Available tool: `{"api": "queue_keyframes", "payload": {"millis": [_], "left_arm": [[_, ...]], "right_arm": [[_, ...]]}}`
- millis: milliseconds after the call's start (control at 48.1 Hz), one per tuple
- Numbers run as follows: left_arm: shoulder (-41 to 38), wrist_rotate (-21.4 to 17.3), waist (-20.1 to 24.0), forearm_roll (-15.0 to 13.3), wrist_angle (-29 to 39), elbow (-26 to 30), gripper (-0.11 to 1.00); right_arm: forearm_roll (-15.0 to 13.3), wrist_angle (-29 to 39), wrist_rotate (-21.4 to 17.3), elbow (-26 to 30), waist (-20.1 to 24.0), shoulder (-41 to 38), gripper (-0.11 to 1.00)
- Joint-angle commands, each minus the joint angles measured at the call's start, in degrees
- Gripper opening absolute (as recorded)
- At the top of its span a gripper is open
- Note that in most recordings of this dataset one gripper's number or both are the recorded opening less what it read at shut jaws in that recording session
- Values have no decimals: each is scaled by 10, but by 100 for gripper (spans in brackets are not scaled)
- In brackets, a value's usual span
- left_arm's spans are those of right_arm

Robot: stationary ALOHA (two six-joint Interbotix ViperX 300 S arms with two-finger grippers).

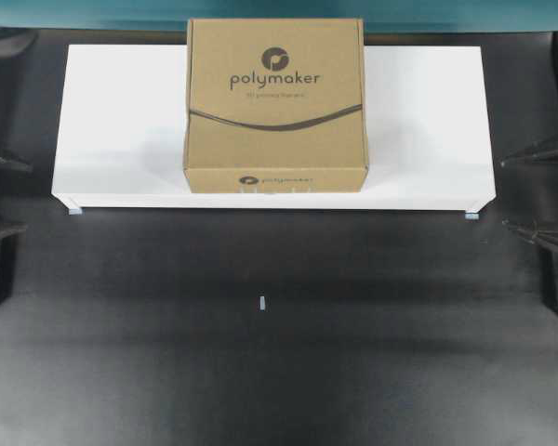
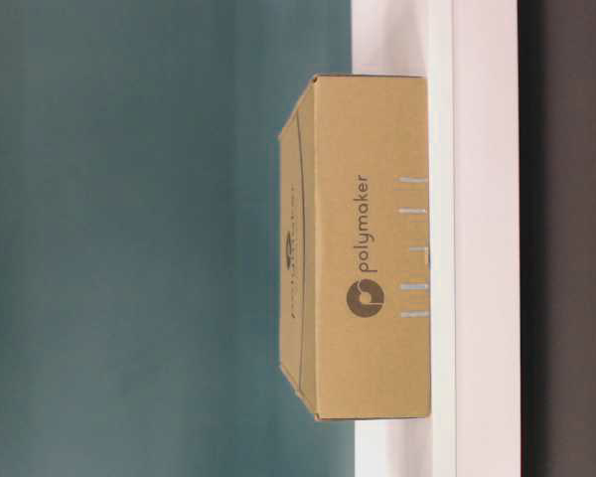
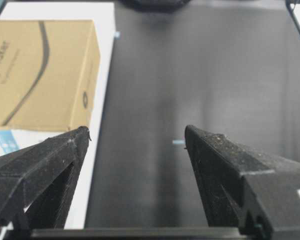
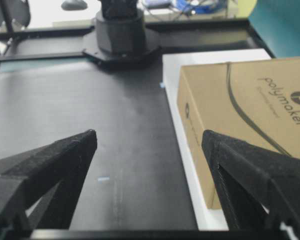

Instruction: Place the cardboard box on the stand after clamping it between your arms.

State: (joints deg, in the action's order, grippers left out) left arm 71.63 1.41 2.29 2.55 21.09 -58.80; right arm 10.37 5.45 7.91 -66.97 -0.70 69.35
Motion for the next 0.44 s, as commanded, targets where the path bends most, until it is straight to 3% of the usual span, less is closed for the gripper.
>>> {"api": "queue_keyframes", "payload": {"millis": [0, 416], "left_arm": [[-3, 1, -1, 1, -3, 4, 75], [0, 2, -1, 1, -3, 4, 75]], "right_arm": [[-1, -6, -1, -2, 4, -3, 82], [-11, -16, 1, -14, 4, -3, 82]]}}
